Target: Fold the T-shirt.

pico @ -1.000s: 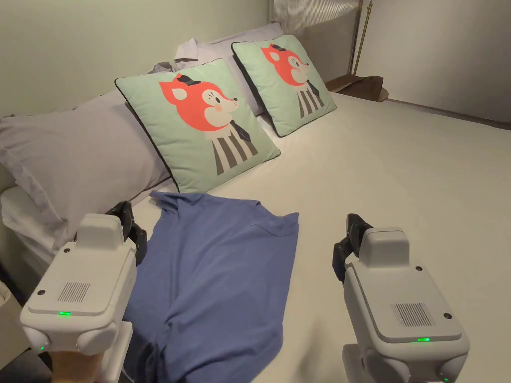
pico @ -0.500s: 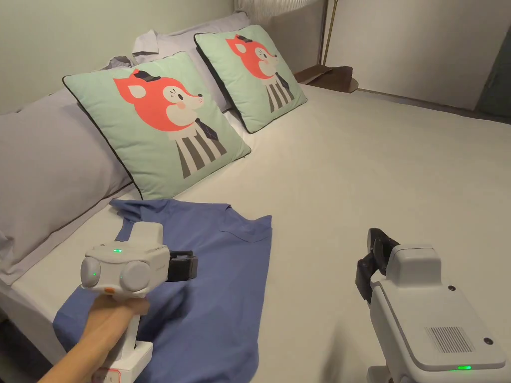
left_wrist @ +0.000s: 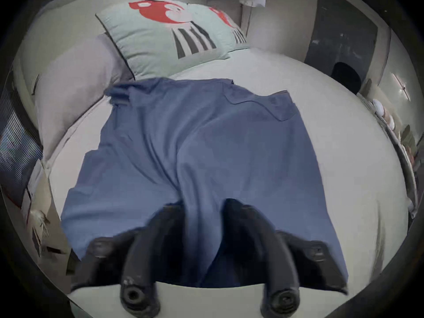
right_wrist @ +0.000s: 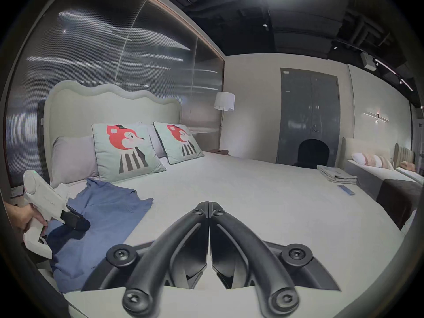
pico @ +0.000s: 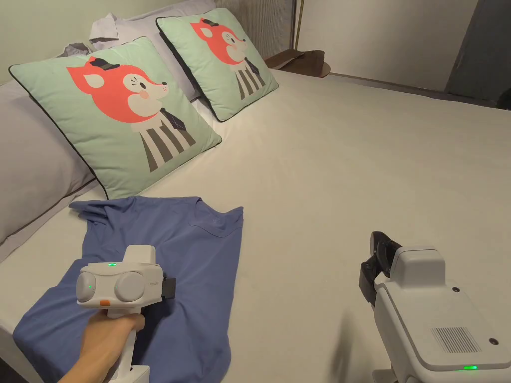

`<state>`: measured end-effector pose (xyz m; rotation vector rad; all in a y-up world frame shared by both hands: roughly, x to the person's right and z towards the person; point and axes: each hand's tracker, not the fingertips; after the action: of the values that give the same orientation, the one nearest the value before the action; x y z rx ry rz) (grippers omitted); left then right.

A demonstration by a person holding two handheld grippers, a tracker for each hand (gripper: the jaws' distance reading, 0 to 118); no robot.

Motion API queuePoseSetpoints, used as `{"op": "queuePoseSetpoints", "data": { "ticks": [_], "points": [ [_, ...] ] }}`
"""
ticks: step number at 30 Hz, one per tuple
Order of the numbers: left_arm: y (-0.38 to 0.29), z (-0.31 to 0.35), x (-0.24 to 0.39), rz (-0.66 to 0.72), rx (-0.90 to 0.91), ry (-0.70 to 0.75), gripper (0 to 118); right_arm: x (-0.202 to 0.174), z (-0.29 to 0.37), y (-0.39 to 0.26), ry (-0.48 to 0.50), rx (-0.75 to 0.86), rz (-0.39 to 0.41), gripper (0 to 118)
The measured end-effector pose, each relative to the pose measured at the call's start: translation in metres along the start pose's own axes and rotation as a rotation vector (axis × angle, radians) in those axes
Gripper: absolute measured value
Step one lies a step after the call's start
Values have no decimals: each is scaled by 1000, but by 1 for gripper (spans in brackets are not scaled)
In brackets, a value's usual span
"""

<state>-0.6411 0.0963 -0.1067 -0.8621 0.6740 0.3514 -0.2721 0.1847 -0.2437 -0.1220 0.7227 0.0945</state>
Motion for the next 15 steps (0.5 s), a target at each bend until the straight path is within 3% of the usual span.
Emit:
{"op": "queuePoseSetpoints", "data": {
  "ticks": [1,7,15],
  "points": [
    [-1,1,0,-19,7,-5,6,0,1,1,0,2,-5,0],
    [-4,34,3,-18,87,-30,5,6,11,7,5,21,-10,0],
    [26,126,32,-45,265,-200,5,29,37,17,-17,64,-44,0]
  ]
}}
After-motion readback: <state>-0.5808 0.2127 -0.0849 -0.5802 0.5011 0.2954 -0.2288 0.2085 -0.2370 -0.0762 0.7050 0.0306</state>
